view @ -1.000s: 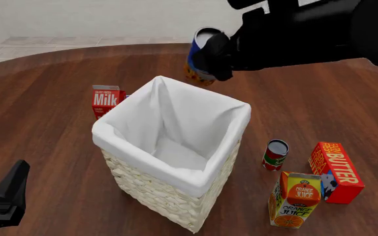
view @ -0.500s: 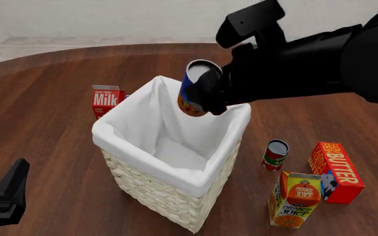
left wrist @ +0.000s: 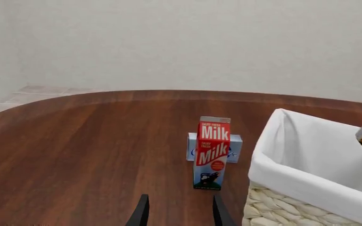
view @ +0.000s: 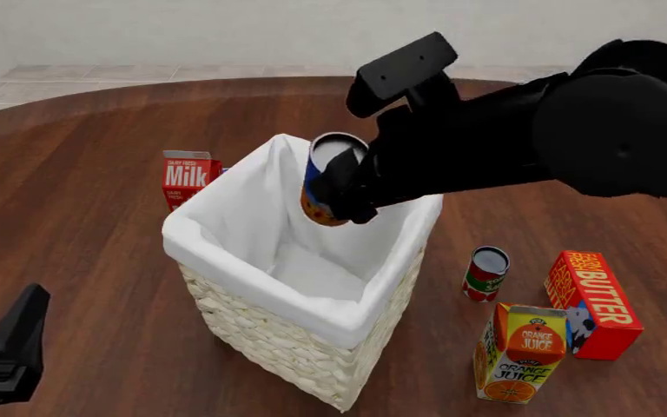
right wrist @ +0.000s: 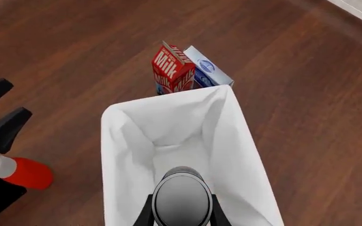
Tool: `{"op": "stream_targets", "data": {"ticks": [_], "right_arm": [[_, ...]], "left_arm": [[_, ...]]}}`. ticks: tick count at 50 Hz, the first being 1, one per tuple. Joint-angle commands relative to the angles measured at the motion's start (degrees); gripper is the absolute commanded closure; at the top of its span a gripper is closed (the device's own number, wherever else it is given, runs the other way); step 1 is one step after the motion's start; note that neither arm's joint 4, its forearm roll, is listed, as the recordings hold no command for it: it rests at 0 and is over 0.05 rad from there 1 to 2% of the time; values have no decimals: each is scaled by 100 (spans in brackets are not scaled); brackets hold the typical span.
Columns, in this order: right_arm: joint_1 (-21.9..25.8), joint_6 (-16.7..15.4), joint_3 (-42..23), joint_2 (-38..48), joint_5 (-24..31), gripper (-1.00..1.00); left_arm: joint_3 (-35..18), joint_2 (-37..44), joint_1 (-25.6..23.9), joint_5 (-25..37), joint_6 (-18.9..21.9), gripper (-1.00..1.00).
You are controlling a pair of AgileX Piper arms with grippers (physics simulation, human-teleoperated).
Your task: Pick up the alphabet soup and the tomato sauce, and put them in the basket.
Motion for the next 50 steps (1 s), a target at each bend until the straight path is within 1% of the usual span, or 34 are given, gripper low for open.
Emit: {"op": "stream_targets", "data": {"ticks": [1,7,15,25,47,50], "right_arm": [[24,81,-2,175,-80,100],[69,86,81,238,-144,100],[100,70,-5,447,-186,100],[60,-46,27,643,-278,100],[140,-68,44,944,-466,100],[150,-66,61,950,-476,100]], "left_arm": [[0,-89,-1,83,-9,-100],[0,-114,-2,107,-8,-100],[0,-60,1,55,-10,-100],[0,34,20,-42,-13,-100],[0,99,28,-92,-12,-100],[0,275,30,-262,-14,-100]]}}
